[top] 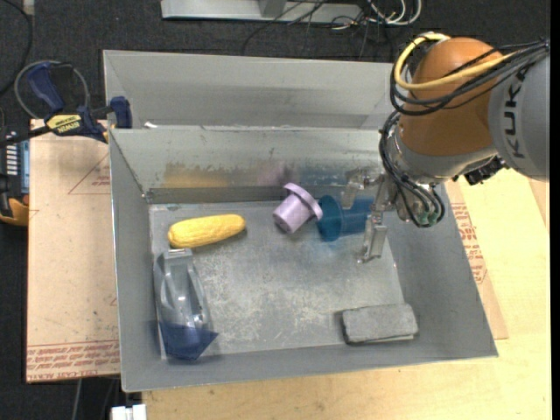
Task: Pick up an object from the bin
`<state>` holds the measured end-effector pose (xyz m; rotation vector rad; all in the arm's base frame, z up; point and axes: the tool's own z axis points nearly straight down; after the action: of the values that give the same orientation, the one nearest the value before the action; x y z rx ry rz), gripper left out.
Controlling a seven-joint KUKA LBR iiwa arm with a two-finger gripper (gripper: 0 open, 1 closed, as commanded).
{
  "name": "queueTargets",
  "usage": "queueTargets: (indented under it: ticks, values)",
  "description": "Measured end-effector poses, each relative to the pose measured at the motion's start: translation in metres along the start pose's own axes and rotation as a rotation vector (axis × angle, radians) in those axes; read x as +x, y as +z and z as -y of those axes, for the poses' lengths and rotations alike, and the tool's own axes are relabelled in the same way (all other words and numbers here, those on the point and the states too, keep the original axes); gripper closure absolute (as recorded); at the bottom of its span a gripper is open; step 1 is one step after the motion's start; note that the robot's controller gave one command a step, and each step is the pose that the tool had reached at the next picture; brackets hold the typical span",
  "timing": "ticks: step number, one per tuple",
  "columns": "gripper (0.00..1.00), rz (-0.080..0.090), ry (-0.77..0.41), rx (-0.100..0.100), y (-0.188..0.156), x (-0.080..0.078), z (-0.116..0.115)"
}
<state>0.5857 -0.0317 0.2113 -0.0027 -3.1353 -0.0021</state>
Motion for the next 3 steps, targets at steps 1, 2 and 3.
queueTargets:
  ticks: [1, 2, 3]
  values:
    - [0.00, 0.008, -0.002, 0.001, -0.005, -0.001, 0.000]
    - [0.00, 0.012, 0.284, -0.002, 0.087, -0.024, 0.032]
    - [0.00, 0.018, -0.224, 0.002, 0.051, -0.062, 0.064]
